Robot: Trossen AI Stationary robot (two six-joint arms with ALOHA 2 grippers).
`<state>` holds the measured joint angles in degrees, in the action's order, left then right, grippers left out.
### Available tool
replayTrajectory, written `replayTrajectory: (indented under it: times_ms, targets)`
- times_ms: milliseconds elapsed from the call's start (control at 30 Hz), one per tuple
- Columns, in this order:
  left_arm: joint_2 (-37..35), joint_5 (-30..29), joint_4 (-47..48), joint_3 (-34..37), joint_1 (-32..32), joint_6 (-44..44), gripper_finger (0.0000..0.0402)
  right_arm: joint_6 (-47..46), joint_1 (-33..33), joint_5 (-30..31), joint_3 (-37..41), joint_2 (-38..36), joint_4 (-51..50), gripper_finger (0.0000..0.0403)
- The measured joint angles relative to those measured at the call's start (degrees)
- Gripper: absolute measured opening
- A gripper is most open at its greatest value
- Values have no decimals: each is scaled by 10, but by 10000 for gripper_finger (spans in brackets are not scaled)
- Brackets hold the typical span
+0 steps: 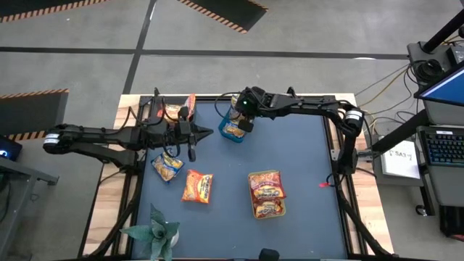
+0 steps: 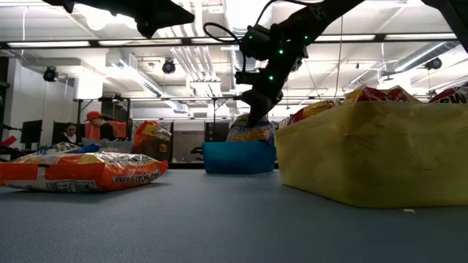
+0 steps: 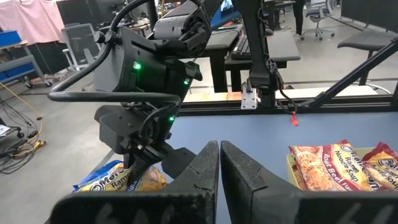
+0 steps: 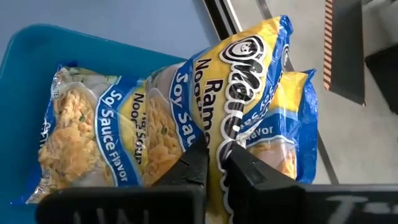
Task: Sort Maruchan noodles
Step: Put the blue noodle pack into the blue bin
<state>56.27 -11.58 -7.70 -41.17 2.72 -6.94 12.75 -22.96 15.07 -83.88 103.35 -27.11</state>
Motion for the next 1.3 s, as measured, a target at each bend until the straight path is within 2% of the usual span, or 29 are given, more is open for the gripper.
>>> replayTrajectory:
  times_ms: [300,433,700,900,1033,1100,1200,1300]
  targets:
    - [0,0,0,0,0,0,0,-29,1,0,0,0,-2,105]
    - [0,0,0,0,0,1,0,-39,0,12,-18,0,-32,141]
    - [0,0,0,1,0,2,0,-54,0,21,-77,-5,-126,168]
    - [0,0,3,1,0,2,0,-46,0,16,-78,-46,-152,143]
    - [0,0,5,2,0,2,0,-47,-5,-43,-60,-88,-157,94]
    - [0,0,6,4,0,2,0,-54,-7,-80,-37,-106,-140,63]
    - [0,0,6,5,0,2,0,-63,-7,-102,14,-131,-104,20]
    - [0,0,6,5,0,2,0,-79,-7,-108,72,-141,-61,13]
